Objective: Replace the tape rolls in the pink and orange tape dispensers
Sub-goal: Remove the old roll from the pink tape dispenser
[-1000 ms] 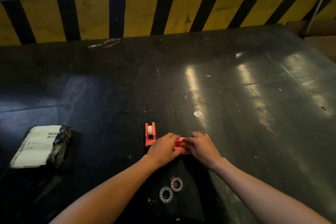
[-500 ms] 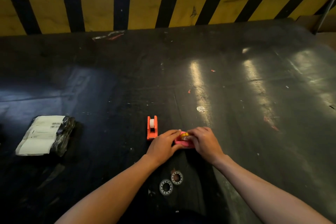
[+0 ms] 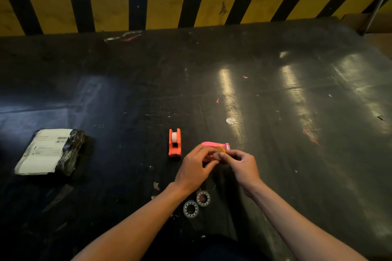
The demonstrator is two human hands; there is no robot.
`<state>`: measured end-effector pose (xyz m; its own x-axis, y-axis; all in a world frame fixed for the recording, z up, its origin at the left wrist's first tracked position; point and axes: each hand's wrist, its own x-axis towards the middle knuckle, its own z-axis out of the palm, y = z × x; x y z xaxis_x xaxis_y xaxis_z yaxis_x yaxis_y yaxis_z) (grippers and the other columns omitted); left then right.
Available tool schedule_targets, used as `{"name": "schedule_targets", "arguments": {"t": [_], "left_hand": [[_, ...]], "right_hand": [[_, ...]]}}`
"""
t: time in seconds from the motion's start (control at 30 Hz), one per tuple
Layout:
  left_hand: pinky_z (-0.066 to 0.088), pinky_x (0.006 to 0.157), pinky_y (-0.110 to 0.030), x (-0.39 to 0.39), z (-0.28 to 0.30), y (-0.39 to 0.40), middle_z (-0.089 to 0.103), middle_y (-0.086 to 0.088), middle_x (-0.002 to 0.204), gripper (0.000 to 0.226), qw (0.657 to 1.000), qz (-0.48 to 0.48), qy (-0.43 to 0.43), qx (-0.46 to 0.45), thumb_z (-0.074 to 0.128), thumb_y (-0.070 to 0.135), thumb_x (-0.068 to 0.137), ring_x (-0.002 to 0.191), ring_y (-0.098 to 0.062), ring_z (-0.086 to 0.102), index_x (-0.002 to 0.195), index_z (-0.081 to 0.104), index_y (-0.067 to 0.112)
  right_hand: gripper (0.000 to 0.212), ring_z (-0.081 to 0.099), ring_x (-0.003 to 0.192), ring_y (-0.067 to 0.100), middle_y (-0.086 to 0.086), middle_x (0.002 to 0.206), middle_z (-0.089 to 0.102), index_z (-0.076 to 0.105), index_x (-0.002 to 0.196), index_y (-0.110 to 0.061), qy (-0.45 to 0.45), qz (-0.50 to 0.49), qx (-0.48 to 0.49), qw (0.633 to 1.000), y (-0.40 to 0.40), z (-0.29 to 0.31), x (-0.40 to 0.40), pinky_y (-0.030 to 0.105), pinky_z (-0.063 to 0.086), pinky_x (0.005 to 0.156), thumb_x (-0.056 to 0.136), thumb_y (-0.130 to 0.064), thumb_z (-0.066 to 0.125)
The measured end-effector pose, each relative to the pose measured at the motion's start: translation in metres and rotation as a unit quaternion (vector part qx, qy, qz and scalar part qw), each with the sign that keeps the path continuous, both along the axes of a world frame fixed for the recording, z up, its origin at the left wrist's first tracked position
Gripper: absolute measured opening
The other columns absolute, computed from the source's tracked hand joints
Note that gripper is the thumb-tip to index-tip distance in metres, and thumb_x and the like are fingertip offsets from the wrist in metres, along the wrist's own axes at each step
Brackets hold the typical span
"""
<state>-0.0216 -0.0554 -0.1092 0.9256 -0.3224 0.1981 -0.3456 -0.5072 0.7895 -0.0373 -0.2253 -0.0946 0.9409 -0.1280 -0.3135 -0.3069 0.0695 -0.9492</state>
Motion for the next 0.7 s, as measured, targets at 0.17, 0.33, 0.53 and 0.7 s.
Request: {"name": "schedule_targets", "arguments": {"t": [0.17,0.33,0.53,0.7], "left_hand": [[0.057,0.084,-0.026,-0.010,0.001,0.003,0.065,0.008,0.107,0.023,0.999,0.022,0.002,-0.029,0.073,0.026,0.088,0.098,-0.003,0.066,0.110,0.070,0.022],[0.058,0.079,-0.028,-0.015,0.004,0.004,0.066,0.005,0.104,0.028,0.999,0.032,0.015,-0.038,0.076,0.020,0.086,0.092,-0.005,0.066,0.113,0.067,0.020],[0.057,0.080,-0.024,-0.019,0.006,0.016,0.066,-0.002,0.104,0.030,0.996,0.083,0.001,-0.044,0.076,0.011,0.085,0.089,-0.008,0.067,0.114,0.071,0.012],[0.057,0.079,-0.019,-0.025,0.000,0.037,0.067,0.004,0.106,0.033,0.991,0.120,0.039,-0.037,0.076,0.010,0.085,0.090,-0.001,0.066,0.116,0.069,0.018]], "right_hand": [[0.024,0.074,0.075,0.018,0.012,0.083,0.078,0.079,0.087,-0.010,0.048,0.021,0.114,0.992,0.002,0.003,-0.010,0.022,0.056,0.060,0.072,-0.029,0.082],[0.015,0.073,0.065,0.012,0.007,0.074,0.077,0.078,0.083,-0.010,0.058,0.024,0.136,0.989,0.007,0.005,-0.015,0.018,0.054,0.053,0.077,-0.023,0.077],[0.011,0.064,0.076,0.009,-0.002,0.083,0.070,0.075,0.088,-0.016,-0.045,0.056,-0.270,0.960,-0.011,-0.010,-0.019,0.022,0.049,0.070,0.080,-0.023,0.078],[0.014,0.058,0.090,0.023,0.005,0.099,0.057,0.066,0.096,-0.009,-0.131,0.234,-0.516,0.814,-0.038,-0.026,-0.043,0.035,0.050,0.081,0.085,-0.016,0.070]]}}
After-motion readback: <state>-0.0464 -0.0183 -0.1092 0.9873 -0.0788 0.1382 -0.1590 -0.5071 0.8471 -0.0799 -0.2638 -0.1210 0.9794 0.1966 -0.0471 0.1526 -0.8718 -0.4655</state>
